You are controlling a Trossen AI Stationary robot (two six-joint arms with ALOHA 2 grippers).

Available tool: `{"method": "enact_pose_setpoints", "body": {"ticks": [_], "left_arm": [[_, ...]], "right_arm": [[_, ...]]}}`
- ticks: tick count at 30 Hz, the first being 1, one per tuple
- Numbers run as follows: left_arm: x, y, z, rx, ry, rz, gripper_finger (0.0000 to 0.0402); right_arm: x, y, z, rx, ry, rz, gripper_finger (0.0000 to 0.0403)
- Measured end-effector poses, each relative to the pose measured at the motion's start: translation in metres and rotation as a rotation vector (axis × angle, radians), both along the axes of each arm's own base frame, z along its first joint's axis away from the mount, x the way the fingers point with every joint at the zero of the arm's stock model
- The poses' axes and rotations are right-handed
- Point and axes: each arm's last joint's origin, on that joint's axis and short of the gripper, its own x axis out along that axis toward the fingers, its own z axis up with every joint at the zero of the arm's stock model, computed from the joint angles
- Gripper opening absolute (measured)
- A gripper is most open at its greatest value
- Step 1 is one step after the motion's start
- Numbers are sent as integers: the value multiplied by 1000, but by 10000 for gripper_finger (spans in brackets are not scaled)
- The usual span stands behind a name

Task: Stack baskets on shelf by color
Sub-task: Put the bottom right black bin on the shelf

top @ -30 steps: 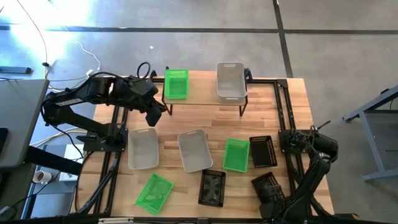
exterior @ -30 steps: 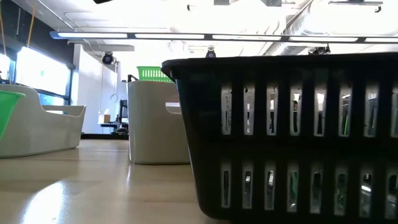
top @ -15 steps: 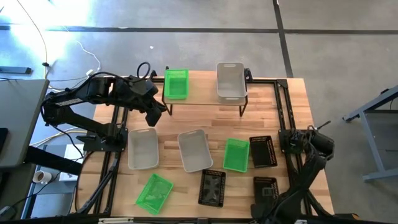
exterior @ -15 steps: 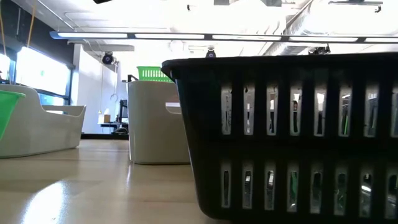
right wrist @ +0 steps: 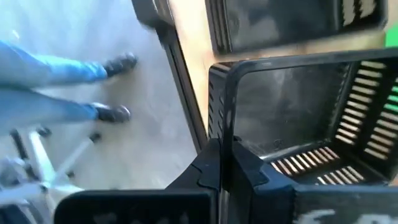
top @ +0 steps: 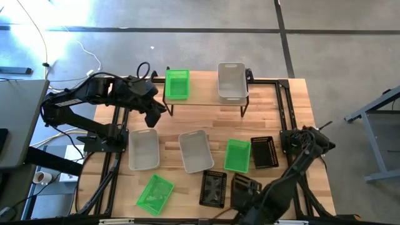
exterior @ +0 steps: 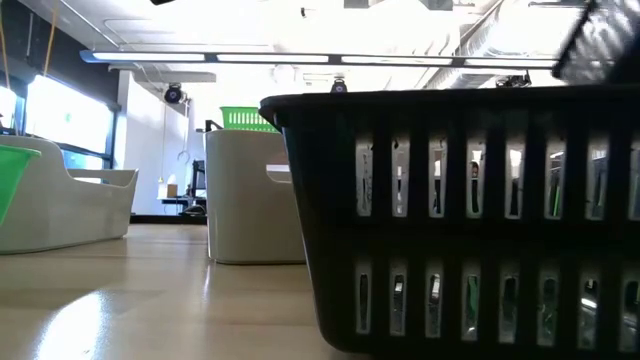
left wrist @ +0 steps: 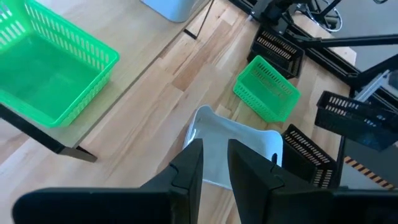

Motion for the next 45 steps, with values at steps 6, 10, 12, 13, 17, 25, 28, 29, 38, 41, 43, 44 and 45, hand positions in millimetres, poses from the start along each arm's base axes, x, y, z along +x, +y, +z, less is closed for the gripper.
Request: {"method": "enact_pose_setpoints", "body": {"ticks": [6,10,12,13,17,25,28,29,38,41,43,44,45], "left_arm": [[-9,-2,-3,11,69,-17,65],[-14,-1,-6,39,134,-8,65],[-16,-1,-8,55,167,1,65],[-17,-1,-8,63,182,10,65],[-20,0,-10,102,223,47,64],[-23,2,-11,170,267,78,64],[-23,2,-11,170,267,78,64],[-23,2,-11,170,267,78,64],[-22,2,-11,169,268,78,64],[-23,2,-11,169,267,81,64],[-23,2,-11,169,267,81,64],[-23,2,-11,169,267,81,64],[-23,2,-11,169,267,82,64]], "right_arm": [[26,-31,39,-32,-127,-59,1],[43,-57,55,-90,-190,-74,0],[52,-70,62,-114,-220,-64,0],[56,-77,65,-127,-236,-55,0],[71,-105,81,-187,-305,-37,0],[93,-169,114,-375,-427,50,0],[99,-196,122,-468,-451,88,0],[102,-206,125,-497,-466,97,0],[112,-289,132,-688,-442,172,0],[112,-314,132,-699,-417,171,0],[111,-327,131,-705,-404,167,0],[110,-333,131,-709,-398,165,0],[110,-338,131,-709,-394,167,0]]}}
